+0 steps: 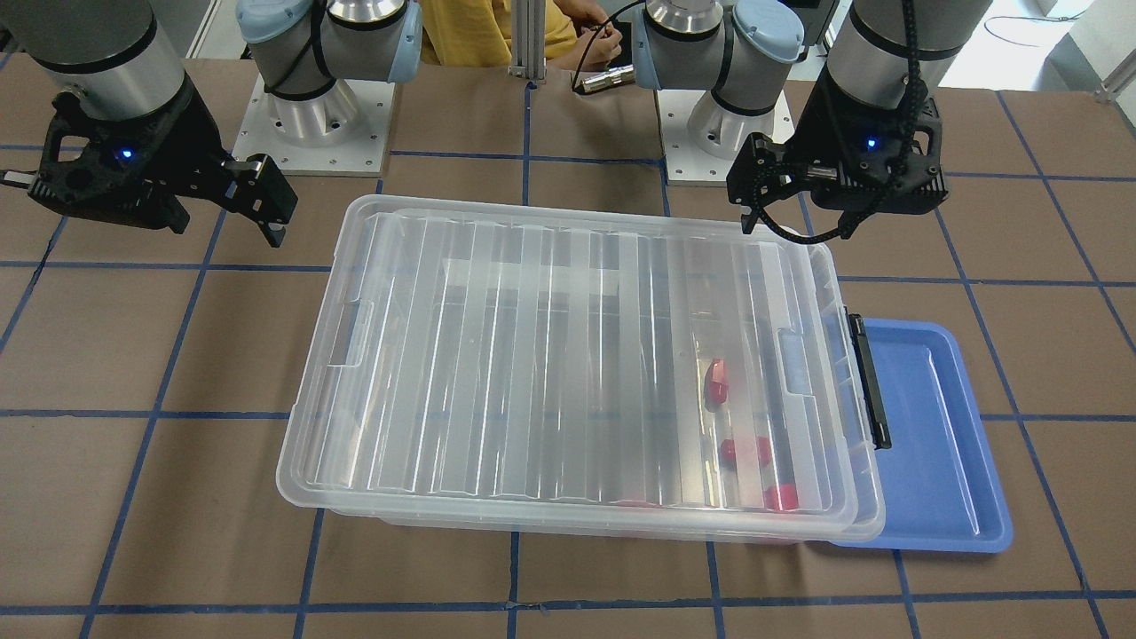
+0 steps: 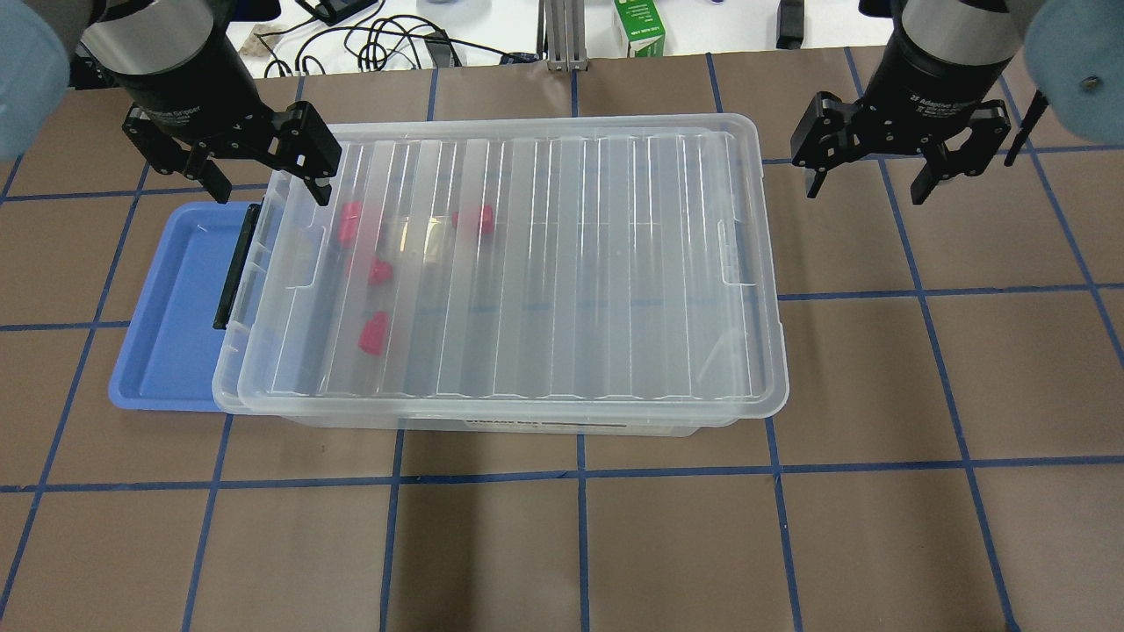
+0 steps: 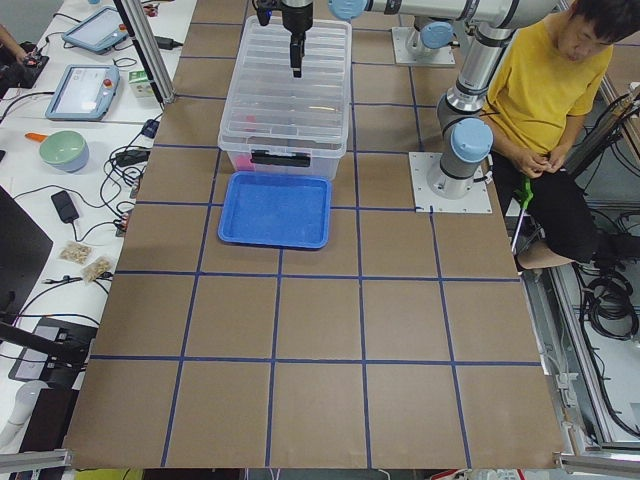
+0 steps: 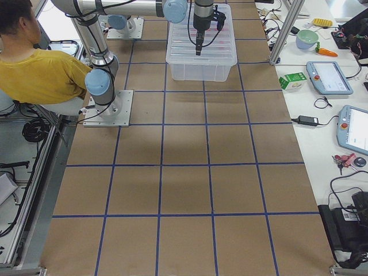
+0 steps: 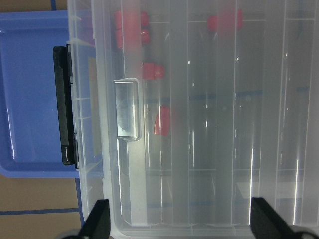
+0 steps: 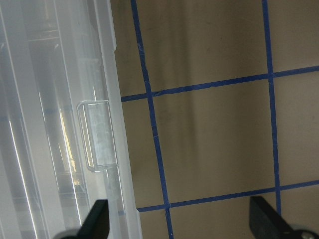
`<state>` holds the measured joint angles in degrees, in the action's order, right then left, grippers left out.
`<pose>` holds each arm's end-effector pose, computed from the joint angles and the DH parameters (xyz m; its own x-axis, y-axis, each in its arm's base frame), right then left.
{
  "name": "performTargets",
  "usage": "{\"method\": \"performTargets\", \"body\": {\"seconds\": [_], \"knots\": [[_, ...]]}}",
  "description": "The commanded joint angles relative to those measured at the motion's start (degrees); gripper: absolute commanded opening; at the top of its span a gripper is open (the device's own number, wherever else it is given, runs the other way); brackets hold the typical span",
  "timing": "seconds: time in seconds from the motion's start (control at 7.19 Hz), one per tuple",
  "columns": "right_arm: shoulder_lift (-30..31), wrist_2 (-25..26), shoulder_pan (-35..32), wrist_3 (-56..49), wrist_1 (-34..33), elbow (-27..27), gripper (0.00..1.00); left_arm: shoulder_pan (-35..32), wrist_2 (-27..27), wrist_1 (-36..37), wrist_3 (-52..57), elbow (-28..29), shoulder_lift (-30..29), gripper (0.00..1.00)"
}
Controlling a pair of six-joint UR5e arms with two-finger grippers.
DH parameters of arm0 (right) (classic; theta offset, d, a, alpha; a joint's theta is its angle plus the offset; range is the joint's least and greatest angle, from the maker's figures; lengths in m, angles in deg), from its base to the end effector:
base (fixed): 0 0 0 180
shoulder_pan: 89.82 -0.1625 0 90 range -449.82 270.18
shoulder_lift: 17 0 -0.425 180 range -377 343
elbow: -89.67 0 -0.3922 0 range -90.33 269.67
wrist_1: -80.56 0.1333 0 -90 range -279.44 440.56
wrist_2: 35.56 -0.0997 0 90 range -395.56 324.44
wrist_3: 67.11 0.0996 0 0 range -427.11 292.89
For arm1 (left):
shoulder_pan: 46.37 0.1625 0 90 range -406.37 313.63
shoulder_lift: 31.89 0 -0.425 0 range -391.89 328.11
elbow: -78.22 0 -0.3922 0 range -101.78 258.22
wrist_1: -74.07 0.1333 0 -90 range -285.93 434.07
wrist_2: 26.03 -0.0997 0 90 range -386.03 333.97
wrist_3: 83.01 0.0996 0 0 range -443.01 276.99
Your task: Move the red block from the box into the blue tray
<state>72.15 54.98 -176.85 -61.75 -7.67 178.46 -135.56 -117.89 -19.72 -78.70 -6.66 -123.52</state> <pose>0.1065 -0.5019 0.4879 -0.9894 0.1446 0.0117 0.1449 0.9892 0.0236 -0.1229 -0.5045 0.5111 -0.9976 0.0612 -0.0320 0.0610 0.9981 0.0077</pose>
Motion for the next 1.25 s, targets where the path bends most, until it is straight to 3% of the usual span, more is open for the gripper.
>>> {"method": "performTargets", "body": {"seconds": [0.0,0.97,1.11], "knots": [[0.2,-0.9,-0.2,-0.1,0.3,-0.3,1.0,0.0,0.1,-0.3,-0.3,0.0,0.1,1.0],[-1.3,-0.7,-0.6,0.2,-0.2,1.6,1.0,0.0,-0.1,-0.3,-0.3,0.0,0.1,1.0],[-2.7,-0.8,-0.7,0.5,-4.9,2.7,1.0,0.2,0.1,-0.3,-0.3,0.2,0.0,1.0]]}}
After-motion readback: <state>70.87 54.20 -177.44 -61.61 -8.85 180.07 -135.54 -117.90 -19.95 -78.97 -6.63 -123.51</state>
